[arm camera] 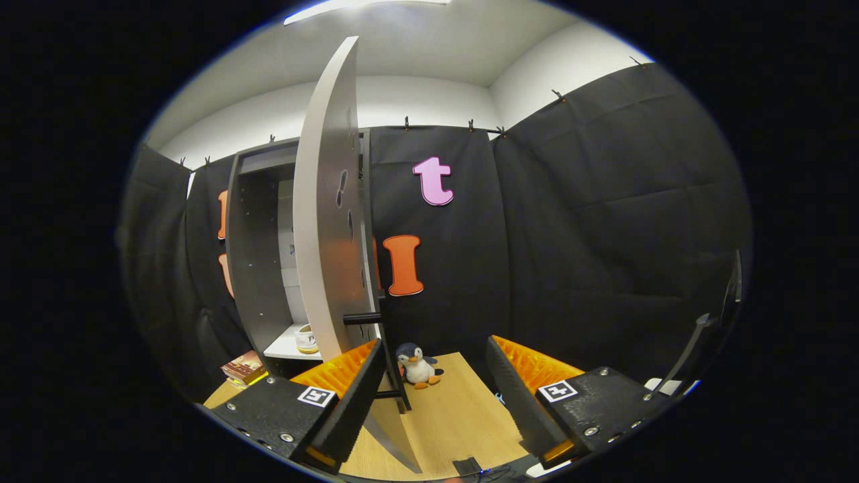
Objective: Open the shoe cabinet door, grab the shoes and put them into the shoe cabinet, then close the shoe cabinet door.
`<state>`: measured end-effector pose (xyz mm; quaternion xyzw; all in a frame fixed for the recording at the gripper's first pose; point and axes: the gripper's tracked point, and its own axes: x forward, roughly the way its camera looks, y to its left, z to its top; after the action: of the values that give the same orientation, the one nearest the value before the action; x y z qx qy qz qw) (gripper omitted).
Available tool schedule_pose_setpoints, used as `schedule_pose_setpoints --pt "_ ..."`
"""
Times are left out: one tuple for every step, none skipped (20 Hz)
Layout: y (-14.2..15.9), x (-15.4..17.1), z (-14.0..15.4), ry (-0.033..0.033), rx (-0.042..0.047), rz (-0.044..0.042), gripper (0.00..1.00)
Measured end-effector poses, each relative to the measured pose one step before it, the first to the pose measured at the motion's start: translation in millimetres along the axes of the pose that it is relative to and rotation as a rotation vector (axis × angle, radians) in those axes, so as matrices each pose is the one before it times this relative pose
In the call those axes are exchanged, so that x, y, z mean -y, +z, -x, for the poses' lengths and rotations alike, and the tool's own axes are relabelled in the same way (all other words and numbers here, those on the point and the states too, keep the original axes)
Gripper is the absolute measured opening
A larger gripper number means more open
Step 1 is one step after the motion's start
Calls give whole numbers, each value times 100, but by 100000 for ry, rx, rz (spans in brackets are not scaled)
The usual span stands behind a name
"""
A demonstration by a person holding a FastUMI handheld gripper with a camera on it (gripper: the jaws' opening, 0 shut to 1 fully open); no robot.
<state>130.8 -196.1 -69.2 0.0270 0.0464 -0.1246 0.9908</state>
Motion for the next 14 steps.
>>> schedule_pose_setpoints --pt "-33 -190 116 34 122 -495 94" --pt "-72 -236 31 -106 83 -415 93" --pt "-7 -175 74 -140 124 -268 92" --pt "-30 -238 85 -90 176 -54 92" --pt "-74 -283 122 119 64 -321 92" --pt "16 -407 28 393 -59 -415 92" --pt "-52 -405 197 367 -6 23 91" --pt "-62 -443 155 514 83 591 91" --pt "-28 -659 129 678 95 692 91" --pt "-37 -628 180 922 138 768 91" --pt "-31 -812 145 1154 54 589 91" --pt "45 -829 92 1300 76 484 91" --pt "41 -871 82 1450 140 385 91" --pt "-88 -989 106 1763 203 277 91"
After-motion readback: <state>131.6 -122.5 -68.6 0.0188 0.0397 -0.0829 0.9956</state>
